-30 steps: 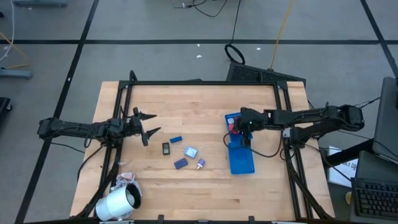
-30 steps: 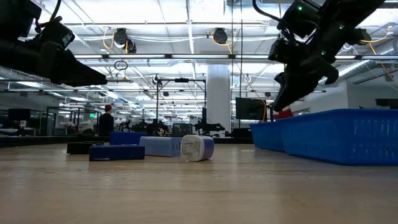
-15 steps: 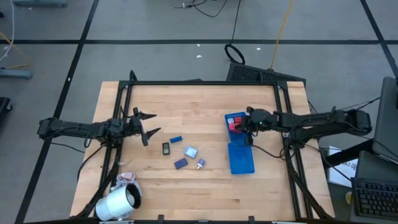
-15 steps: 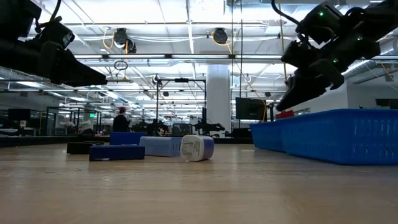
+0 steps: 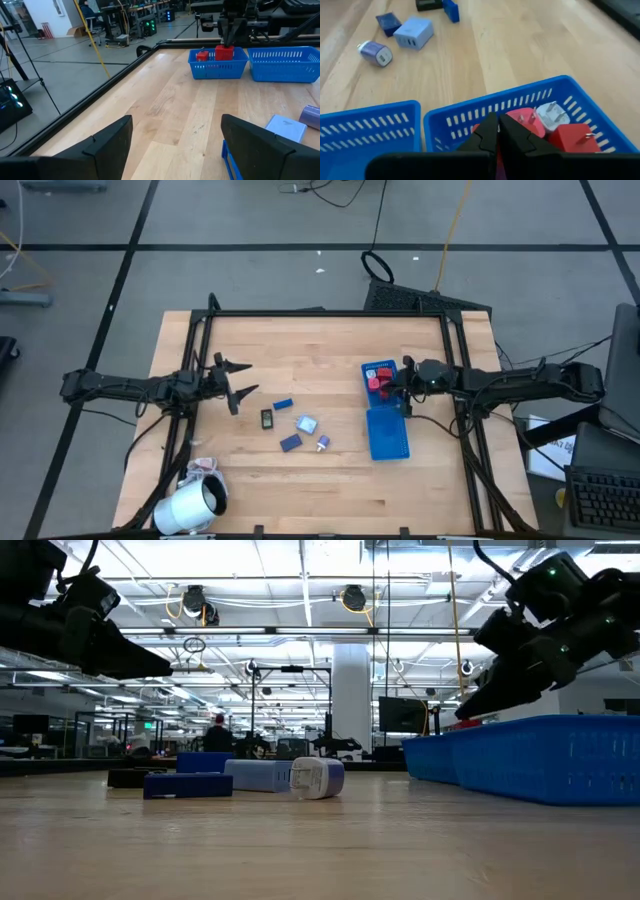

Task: Pick & Place Office items
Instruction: Adjust the red charger adapter in the top blue bin

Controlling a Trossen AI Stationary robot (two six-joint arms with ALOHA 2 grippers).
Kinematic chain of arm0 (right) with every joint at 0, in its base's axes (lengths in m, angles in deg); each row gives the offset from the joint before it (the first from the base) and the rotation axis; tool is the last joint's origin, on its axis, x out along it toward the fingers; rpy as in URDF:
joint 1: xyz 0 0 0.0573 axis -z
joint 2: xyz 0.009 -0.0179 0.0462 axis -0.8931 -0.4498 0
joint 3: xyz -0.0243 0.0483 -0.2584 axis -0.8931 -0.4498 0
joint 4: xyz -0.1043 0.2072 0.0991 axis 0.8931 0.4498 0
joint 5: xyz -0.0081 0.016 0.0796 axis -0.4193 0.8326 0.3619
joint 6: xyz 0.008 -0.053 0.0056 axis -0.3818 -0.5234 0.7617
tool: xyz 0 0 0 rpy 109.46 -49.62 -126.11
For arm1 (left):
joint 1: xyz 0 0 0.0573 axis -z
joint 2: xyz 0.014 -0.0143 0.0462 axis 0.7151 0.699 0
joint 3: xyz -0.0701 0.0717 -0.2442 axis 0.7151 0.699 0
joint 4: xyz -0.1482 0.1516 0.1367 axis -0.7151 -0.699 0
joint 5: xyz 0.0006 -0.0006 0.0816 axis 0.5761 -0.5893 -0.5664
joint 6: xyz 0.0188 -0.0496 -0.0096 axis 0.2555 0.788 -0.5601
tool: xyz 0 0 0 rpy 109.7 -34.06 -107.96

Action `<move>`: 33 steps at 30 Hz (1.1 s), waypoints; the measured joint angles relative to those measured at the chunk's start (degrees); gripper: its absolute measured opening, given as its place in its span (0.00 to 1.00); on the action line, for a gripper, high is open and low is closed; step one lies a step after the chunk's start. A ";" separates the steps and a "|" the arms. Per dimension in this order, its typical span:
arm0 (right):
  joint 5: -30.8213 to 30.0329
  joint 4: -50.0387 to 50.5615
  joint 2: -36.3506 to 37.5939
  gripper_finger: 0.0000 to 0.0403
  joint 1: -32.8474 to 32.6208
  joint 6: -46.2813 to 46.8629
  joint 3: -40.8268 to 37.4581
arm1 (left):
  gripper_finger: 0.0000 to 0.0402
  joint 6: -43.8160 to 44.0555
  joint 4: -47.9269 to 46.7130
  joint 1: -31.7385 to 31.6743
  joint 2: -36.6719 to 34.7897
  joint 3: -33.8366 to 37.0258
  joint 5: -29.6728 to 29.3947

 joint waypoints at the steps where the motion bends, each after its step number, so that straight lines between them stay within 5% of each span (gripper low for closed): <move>1: -0.02 -1.25 0.32 0.00 0.00 0.00 -0.87 | 0.75 0.00 -0.02 0.02 0.00 0.00 0.00; 16: -0.17 -8.21 1.18 0.01 0.00 1.92 -6.65 | 0.82 -0.09 -0.02 0.00 0.00 0.00 0.00; 33: -0.19 -9.14 1.72 0.20 0.00 4.48 -6.65 | 0.74 -0.17 -0.02 0.00 0.00 0.00 0.02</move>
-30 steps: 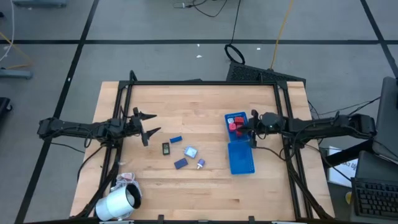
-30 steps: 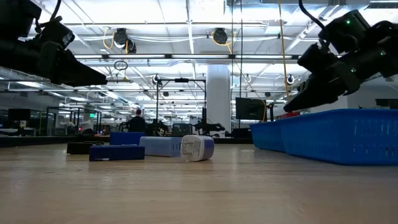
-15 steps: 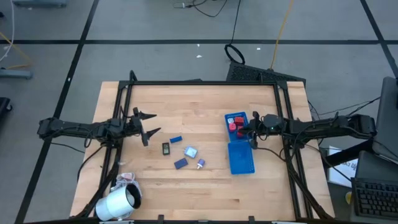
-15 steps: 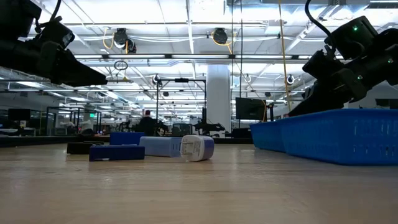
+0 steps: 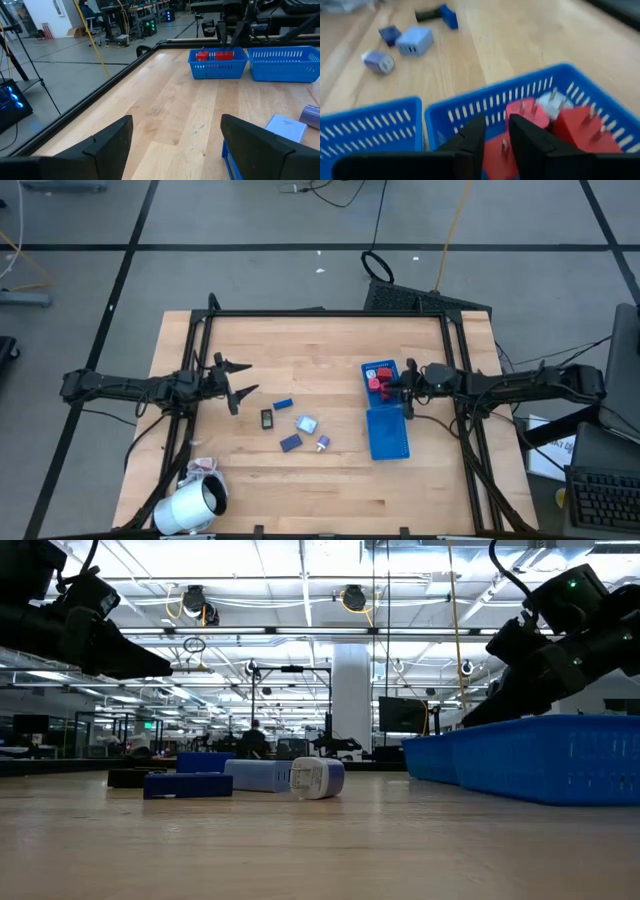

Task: Pick & Place Office items
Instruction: Adjust the red charger adapter in the top blue bin, then put the blue charger adapter into the top blue bin

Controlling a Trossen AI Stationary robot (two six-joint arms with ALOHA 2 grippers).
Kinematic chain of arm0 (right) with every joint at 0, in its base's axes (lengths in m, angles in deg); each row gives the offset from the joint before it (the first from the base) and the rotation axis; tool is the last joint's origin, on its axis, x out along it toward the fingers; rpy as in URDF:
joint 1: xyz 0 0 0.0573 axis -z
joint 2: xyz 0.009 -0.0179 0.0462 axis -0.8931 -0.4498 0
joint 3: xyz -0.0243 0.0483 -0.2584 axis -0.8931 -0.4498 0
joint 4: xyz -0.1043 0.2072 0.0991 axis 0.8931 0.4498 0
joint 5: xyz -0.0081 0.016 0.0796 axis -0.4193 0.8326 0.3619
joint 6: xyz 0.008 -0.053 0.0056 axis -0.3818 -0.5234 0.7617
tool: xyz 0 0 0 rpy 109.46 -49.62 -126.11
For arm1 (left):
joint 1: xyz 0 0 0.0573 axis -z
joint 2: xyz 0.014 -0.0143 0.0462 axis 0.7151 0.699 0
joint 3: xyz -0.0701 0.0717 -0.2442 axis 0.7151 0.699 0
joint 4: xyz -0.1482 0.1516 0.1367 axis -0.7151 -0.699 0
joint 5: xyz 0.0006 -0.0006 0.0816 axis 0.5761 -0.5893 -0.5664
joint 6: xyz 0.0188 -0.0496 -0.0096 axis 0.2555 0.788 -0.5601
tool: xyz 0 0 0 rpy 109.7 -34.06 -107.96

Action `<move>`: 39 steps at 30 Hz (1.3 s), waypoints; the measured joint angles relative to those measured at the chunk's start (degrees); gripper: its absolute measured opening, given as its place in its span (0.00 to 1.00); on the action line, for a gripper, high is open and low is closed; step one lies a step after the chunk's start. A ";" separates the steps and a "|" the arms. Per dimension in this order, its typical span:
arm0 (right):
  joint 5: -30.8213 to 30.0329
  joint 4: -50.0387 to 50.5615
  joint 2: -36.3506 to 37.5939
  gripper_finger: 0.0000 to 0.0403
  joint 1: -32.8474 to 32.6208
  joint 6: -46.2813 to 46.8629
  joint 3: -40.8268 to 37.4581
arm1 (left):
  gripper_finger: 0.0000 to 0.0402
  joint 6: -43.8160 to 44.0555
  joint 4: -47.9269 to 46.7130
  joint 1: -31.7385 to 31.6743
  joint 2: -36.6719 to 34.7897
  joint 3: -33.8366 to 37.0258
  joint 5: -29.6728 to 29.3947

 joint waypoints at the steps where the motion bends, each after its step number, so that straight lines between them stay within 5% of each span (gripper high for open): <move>1: 0.00 -0.79 0.42 0.22 0.00 0.01 0.00 | 0.74 0.00 0.00 0.02 0.00 0.00 0.00; 14: 0.41 -22.06 6.61 0.31 -0.02 8.73 0.01 | 0.76 0.24 2.87 0.00 0.00 0.00 0.04; 21: 7.81 -35.04 6.60 0.33 -0.04 7.37 0.02 | 0.80 0.35 3.01 0.01 0.00 0.00 0.04; 33: 9.20 -30.57 6.50 0.61 -1.19 7.54 0.04 | 0.80 26.29 7.85 0.02 0.00 0.00 0.11; 39: 9.22 -33.39 6.92 0.65 -3.58 5.42 0.04 | 0.77 27.18 9.06 0.00 0.00 0.00 -1.08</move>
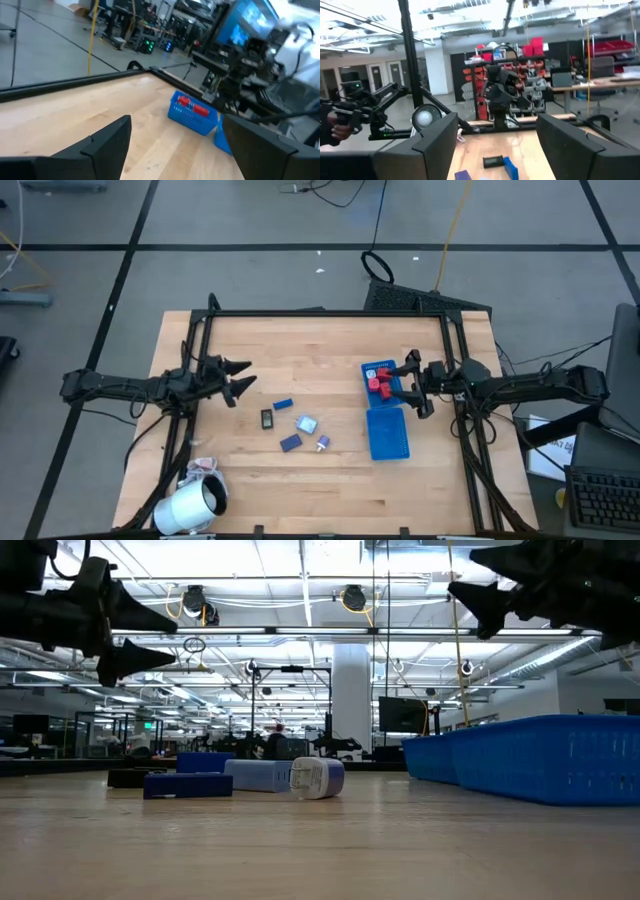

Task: Pick & Place Office items
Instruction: Put the blue charger adapter into the top blue bin

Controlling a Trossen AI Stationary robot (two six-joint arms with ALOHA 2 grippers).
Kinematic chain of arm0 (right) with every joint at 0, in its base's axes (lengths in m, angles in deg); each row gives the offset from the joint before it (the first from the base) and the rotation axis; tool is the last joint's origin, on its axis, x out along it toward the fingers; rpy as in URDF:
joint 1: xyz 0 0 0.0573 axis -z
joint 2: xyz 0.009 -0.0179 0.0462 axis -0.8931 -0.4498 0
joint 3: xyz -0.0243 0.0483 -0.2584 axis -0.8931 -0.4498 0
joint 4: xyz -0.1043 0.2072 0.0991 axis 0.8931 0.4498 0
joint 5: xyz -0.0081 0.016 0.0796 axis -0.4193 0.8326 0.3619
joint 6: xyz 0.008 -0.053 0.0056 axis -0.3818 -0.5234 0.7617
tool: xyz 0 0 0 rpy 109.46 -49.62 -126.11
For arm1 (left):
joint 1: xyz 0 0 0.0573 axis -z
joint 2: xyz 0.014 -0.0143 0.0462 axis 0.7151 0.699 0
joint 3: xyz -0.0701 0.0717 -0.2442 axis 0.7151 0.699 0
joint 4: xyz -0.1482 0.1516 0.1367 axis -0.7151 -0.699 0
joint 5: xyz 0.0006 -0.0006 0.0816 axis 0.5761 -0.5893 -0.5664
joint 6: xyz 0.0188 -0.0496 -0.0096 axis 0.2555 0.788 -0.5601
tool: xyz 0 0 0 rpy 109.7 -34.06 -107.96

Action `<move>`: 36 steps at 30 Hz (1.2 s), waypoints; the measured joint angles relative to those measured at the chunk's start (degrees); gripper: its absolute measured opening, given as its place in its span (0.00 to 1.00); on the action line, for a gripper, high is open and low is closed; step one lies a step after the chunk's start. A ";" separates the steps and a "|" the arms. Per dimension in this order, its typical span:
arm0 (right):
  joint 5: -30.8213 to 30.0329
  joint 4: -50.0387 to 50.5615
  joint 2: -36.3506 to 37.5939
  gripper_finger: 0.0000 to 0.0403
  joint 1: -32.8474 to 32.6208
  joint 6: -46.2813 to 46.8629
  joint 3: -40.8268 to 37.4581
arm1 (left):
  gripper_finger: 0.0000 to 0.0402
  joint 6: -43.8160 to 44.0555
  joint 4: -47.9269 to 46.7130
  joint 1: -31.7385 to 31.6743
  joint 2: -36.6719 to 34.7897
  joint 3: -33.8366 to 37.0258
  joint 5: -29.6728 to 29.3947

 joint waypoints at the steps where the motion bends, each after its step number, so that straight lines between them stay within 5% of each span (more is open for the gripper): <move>1: 0.00 -0.21 0.07 0.65 -0.23 -0.74 0.00 | 0.77 0.32 0.21 0.00 -0.02 0.00 -0.60; 8: 0.00 1.12 0.17 0.63 -0.60 -2.03 0.00 | 0.80 6.89 0.12 0.00 0.60 0.00 1.71; 16: 0.00 2.02 0.17 0.63 -0.60 -2.03 0.02 | 0.76 11.78 7.36 1.46 10.56 -2.42 14.75; 27: -0.13 1.98 0.17 0.63 -0.60 -2.05 0.02 | 0.72 5.07 -10.64 5.90 42.79 -24.25 17.06; 36: -0.20 3.16 0.17 0.63 -0.60 -2.53 0.02 | 0.69 3.70 -8.83 6.33 66.87 -35.96 28.89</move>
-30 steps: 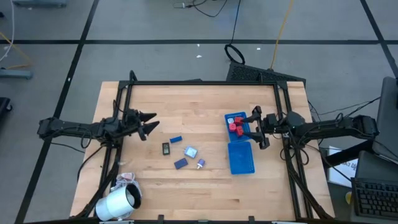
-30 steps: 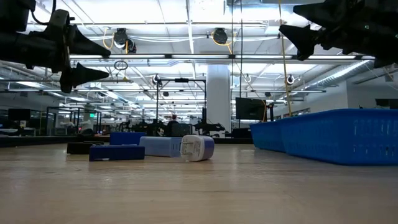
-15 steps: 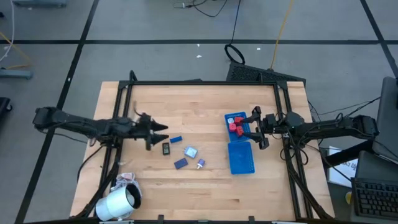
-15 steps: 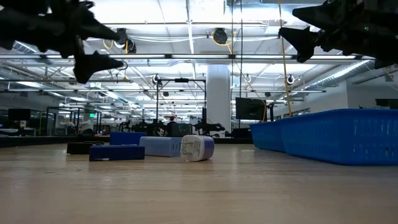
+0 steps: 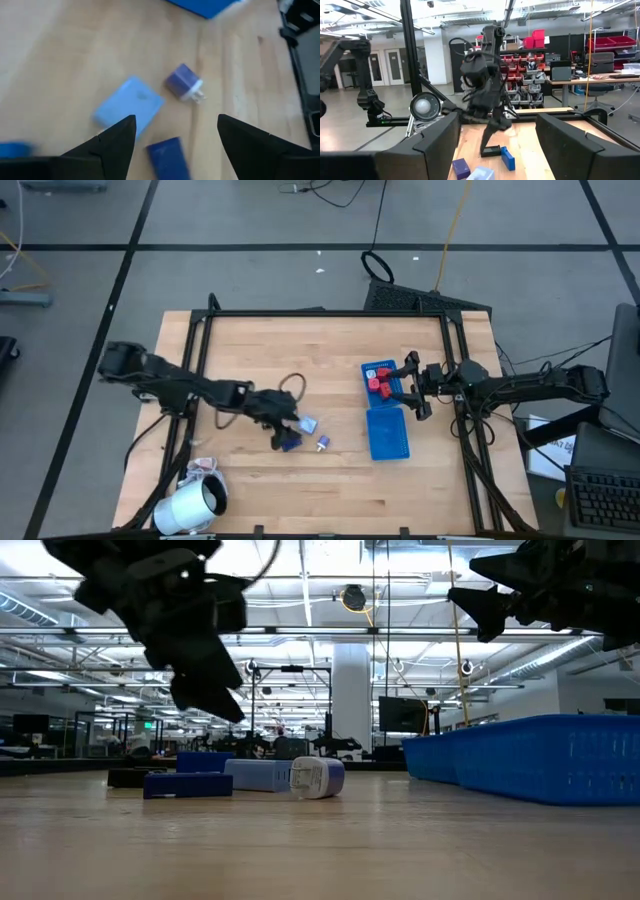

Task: Pick & Place Office items
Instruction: Put the blue charger adapter into the top blue bin

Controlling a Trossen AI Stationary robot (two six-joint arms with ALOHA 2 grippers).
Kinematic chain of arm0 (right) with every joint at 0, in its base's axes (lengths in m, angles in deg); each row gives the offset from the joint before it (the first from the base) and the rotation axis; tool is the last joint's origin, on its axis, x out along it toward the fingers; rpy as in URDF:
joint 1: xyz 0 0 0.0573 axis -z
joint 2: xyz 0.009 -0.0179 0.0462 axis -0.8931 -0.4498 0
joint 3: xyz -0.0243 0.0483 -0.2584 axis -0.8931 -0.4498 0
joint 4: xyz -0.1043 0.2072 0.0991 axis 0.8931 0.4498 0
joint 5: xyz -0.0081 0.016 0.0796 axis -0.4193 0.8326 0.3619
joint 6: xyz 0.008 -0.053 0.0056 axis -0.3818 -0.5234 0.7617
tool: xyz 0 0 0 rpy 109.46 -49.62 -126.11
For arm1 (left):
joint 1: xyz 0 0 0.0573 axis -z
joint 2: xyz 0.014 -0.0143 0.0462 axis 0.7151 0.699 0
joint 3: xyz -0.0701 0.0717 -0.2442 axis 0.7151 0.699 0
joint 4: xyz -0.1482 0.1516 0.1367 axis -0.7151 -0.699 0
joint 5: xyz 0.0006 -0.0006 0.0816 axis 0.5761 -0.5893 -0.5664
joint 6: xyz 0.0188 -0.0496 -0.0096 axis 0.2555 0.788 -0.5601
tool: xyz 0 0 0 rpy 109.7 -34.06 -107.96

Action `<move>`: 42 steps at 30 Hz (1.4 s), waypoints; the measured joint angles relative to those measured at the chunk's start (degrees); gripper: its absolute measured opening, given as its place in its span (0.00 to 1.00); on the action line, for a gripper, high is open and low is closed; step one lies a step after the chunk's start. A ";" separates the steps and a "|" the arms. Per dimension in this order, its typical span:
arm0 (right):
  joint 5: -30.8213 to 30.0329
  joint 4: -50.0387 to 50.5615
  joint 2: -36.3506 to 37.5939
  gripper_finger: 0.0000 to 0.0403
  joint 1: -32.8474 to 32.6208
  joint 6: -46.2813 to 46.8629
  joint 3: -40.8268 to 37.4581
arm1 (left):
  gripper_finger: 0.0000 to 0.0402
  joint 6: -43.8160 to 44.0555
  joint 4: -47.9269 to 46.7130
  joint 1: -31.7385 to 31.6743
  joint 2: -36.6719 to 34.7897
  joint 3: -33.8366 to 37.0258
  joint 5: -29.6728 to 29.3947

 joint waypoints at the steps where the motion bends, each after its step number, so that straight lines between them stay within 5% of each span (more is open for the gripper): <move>1: 0.02 -0.02 0.02 0.63 0.00 0.02 0.00 | 0.68 0.07 0.11 0.00 1.94 -1.07 1.24; 6: 0.02 -0.02 0.00 0.63 0.00 0.02 0.00 | 0.69 -1.44 0.03 0.03 10.28 -6.46 1.32; 10: 0.02 0.00 0.00 0.63 0.00 0.04 0.00 | 0.68 -6.53 -1.93 0.00 14.40 -11.12 -8.29; 16: 0.02 0.11 0.00 0.63 0.00 0.04 0.00 | 0.64 -13.55 -18.07 0.76 17.23 -17.57 -18.02; 28: 0.02 0.99 0.00 0.63 0.00 -0.42 0.00 | 0.58 -15.43 -27.75 0.75 15.93 -18.92 -36.58; 30: 0.02 1.18 0.00 0.63 0.00 -0.42 0.00 | 0.56 -13.94 -27.84 0.73 15.17 -18.92 -35.54; 34: 0.02 1.27 0.00 0.63 0.00 -0.44 0.00 | 0.54 -13.13 -26.57 0.73 15.19 -18.92 -24.45; 40: 0.02 1.29 -0.02 0.63 0.00 -0.39 0.00 | 0.50 -14.75 -22.57 -0.99 19.57 -18.92 -25.90; 42: 0.07 1.29 -0.02 0.63 0.00 0.04 0.00 | 0.49 -14.62 -21.21 -2.19 20.91 -18.97 -22.26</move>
